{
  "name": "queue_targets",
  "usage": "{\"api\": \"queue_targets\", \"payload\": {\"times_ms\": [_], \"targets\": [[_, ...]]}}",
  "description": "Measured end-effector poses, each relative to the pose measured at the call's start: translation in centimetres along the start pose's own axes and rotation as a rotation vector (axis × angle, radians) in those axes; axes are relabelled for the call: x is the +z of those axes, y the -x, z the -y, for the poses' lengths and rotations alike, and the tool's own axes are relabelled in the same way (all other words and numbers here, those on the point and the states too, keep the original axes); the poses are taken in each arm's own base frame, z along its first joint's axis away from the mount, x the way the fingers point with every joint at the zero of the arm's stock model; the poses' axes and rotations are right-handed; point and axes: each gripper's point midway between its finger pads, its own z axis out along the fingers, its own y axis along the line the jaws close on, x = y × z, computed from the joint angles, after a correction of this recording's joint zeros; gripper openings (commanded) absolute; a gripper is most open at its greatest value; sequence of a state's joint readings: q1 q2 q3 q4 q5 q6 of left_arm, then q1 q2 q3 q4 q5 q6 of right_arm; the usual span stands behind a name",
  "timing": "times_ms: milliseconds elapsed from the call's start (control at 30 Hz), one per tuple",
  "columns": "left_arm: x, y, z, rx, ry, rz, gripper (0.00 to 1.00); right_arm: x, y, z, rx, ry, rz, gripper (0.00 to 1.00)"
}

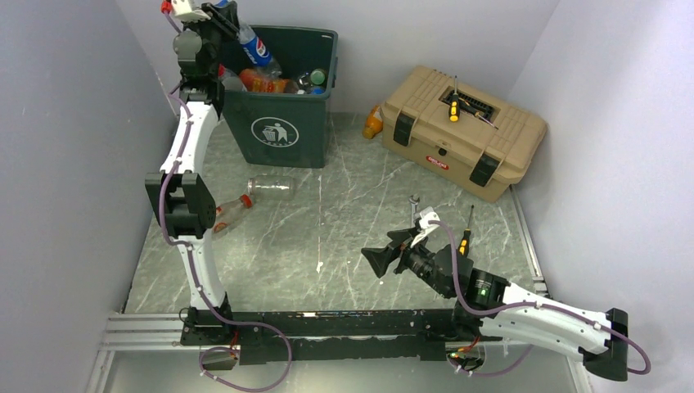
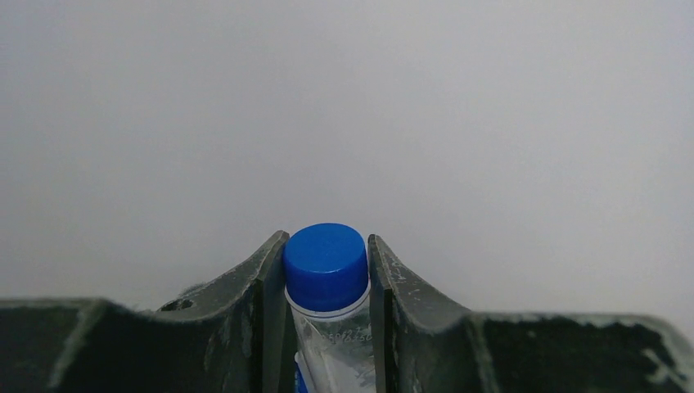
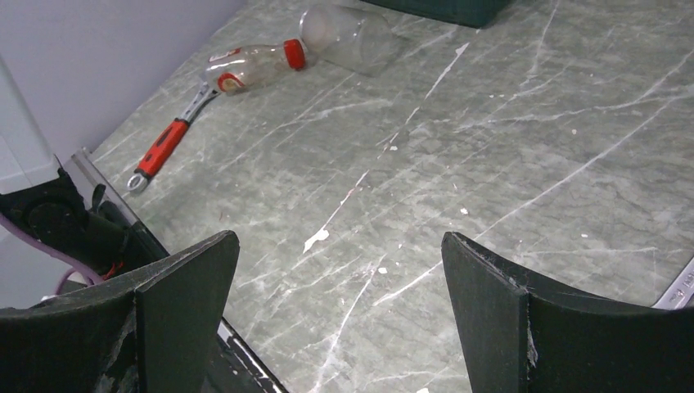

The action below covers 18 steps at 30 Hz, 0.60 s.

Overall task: Put the plastic bottles in the bin
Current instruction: Place the plastic bottle in the trash bin.

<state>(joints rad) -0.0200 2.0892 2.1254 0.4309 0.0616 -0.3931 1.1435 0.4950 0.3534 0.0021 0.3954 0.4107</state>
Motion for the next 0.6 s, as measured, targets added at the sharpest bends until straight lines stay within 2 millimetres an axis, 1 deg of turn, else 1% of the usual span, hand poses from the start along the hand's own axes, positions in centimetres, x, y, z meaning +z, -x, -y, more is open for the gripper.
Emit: {"api": "queue_targets", "payload": {"times_ms": [100,167,300,333,400,433,467,533,567,600], "targets": [[-0.1,-0.8,0.2,-0.125,-0.025,-0.026,0.00,0.1,0.4,-0.2,0.005,0.005,0.010,1.00],[-0.5,-2.0,-0.1,-0.234,-0.037,-0.055,0.00,0.1,0.6,-0.3,0.009,0.008,0.017,1.00],[-1.9,-5.6,-1.6,-0.409,-0.012,-0.142,0.00,0.2,0.8,-0.5,0.015,0.013,0.025,1.00],[-2.0,-5.9,-1.9,-0.437,-0.006,-0.154,0.00,0.2,0.8,-0.5,0.017,0.013,0.026,1.00],[-2.2,-5.8,-2.1,-0.477,-0.009,-0.160,0.00,0.2,0.9,-0.6,0.020,0.016,0.030,1.00],[-2.2,-5.8,-2.2,-0.487,-0.010,-0.162,0.12,0.2,1.0,-0.6,0.021,0.017,0.032,1.00],[-2.3,-5.8,-2.2,-0.495,-0.013,-0.169,0.35,0.2,1.0,-0.6,0.023,0.019,0.035,1.00],[-2.5,-6.4,-2.2,-0.495,-0.011,-0.196,0.69,0.3,1.1,-0.7,0.027,0.022,0.038,1.00],[-2.6,-6.9,-2.2,-0.486,-0.010,-0.216,0.96,0.3,1.1,-0.8,0.027,0.024,0.037,1.00],[-2.9,-7.6,-2.0,-0.476,-0.005,-0.246,0.99,0.3,1.0,-0.8,0.026,0.024,0.034,1.00]]}}
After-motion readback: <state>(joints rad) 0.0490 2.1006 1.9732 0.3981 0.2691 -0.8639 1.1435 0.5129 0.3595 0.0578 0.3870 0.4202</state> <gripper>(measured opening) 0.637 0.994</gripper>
